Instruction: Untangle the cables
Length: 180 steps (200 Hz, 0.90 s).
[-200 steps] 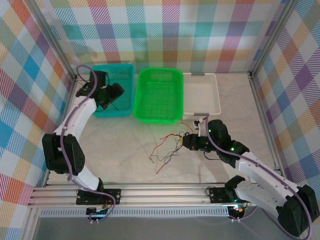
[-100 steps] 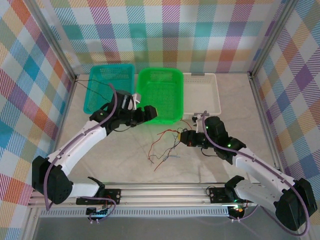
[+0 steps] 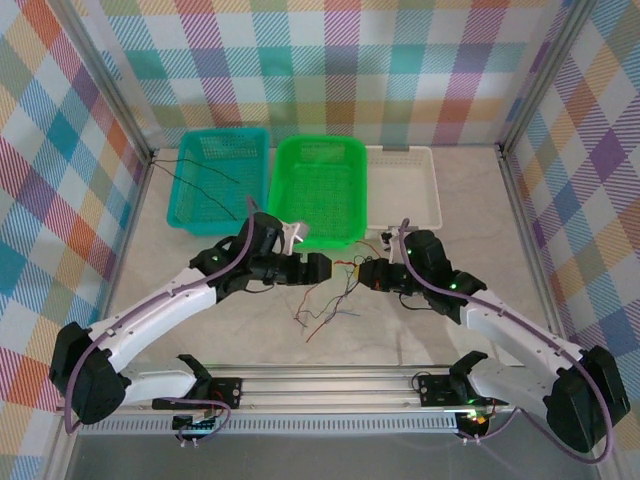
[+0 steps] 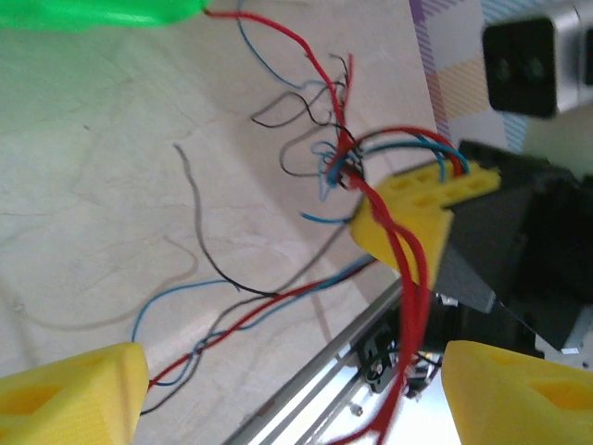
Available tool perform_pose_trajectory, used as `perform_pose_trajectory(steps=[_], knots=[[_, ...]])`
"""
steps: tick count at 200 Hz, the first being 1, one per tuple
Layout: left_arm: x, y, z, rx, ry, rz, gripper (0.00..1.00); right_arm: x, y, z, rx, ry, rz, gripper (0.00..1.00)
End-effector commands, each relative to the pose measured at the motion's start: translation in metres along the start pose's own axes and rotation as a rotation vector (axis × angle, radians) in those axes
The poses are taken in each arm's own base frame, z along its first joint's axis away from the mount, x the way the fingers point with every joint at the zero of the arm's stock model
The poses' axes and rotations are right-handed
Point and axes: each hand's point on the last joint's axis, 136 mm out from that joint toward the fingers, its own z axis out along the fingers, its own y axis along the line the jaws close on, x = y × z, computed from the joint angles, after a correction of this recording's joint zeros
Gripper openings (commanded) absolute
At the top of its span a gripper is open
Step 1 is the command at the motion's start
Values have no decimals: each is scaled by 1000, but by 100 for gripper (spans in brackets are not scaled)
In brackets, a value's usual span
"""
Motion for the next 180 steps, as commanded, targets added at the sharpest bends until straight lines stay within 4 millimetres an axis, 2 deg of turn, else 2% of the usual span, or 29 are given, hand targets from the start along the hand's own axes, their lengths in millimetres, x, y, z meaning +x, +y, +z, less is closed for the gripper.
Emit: perform_pose_trajectory(steps=[1, 29, 39, 50, 78, 103, 137, 180], knots=[[9, -8, 8, 27, 17, 63, 82, -12, 20, -2, -55, -27, -18, 0], [15, -8, 13, 13, 30, 90, 79, -11, 20, -3, -53, -25, -15, 0], [15, -6, 13, -4, 29, 94, 75, -11, 20, -3, -53, -25, -17, 0], [13, -2, 13, -28, 26, 98, 65, -12, 21, -3, -54, -25, -17, 0], [6, 3, 7, -75, -13, 98, 26, -9, 15, -2, -39, -24, -7, 0], [-2, 4, 0, -109, -58, 104, 0, -4, 8, 0, -26, -20, 9, 0], [-15, 3, -16, -158, -121, 121, 0, 2, -11, 0, 39, -28, 25, 0], [-44, 7, -69, -254, -263, 110, 0, 14, -50, -2, 172, -53, 82, 0]])
